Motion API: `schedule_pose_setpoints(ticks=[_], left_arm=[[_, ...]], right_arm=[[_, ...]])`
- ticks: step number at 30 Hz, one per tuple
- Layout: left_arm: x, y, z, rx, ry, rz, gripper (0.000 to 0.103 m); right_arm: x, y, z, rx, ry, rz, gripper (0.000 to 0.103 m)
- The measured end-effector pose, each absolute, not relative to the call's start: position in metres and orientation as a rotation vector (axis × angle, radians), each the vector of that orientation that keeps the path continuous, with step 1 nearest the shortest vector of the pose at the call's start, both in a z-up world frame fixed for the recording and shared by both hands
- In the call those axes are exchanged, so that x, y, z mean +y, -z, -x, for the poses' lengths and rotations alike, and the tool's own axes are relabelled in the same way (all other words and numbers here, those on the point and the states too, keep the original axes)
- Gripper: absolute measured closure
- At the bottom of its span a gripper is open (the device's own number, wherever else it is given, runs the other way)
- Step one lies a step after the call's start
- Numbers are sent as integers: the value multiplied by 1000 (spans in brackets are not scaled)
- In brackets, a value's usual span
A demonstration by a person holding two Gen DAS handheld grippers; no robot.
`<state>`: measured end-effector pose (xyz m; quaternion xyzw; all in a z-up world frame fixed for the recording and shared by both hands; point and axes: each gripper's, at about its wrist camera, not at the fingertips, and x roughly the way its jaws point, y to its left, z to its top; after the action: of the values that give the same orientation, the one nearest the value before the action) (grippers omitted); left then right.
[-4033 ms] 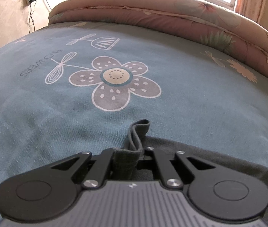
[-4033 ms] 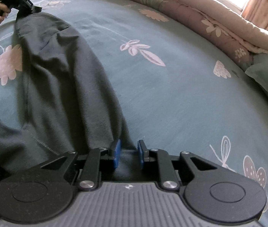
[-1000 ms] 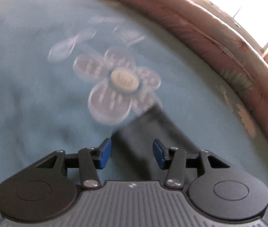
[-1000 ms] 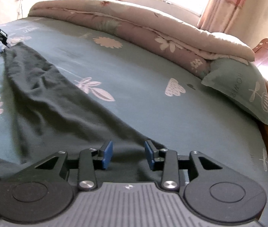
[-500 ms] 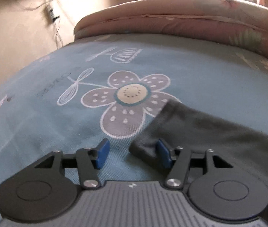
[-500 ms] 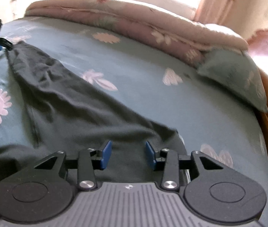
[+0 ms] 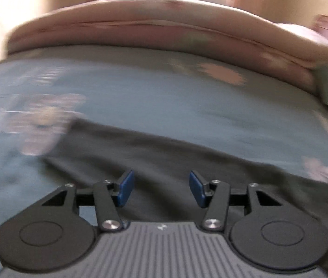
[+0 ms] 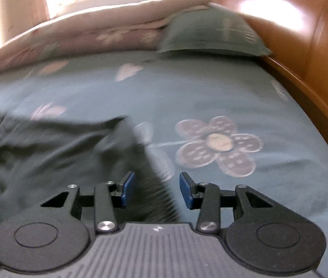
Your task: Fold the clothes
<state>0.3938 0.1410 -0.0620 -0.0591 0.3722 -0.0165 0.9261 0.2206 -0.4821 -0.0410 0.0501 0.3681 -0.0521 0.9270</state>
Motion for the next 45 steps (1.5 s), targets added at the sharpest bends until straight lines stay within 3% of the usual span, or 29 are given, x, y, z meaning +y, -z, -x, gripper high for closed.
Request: schedule_pose_setpoints(ticks=[7, 11, 16, 18, 21, 22, 25, 31, 35, 41, 45], left_arm=[[87, 85, -396, 823, 145, 75, 49], [75, 93, -393, 830, 149, 21, 45], [73, 92, -391, 827, 152, 4, 44], [73, 92, -390, 824, 155, 3, 42], [71, 94, -389, 820, 158, -5, 41], [71, 95, -389, 819, 157, -8, 41], [71, 95, -391, 816, 162, -3, 39], [77, 85, -390, 809, 192, 64, 40], [76, 69, -381, 738, 272, 66, 40], [65, 92, -397, 815, 282, -21, 40], [76, 97, -411, 789, 160, -86, 39]], right_arm=[[-504, 72, -272, 728, 58, -304, 53], [-469, 88, -284, 762, 38, -131, 40], [-435, 105, -278, 752, 82, 65, 33], [-437, 103, -277, 759, 57, 28, 43], [-439, 99, -277, 773, 17, 3, 74], [-438, 96, -277, 773, 12, 9, 79], [-439, 83, -266, 694, 189, 85, 80], [-466, 68, -259, 634, 383, -58, 71], [-445, 58, -258, 625, 195, -97, 54], [-406, 98, -307, 825, 67, -19, 52], [-422, 101, -327, 829, 125, -39, 47]])
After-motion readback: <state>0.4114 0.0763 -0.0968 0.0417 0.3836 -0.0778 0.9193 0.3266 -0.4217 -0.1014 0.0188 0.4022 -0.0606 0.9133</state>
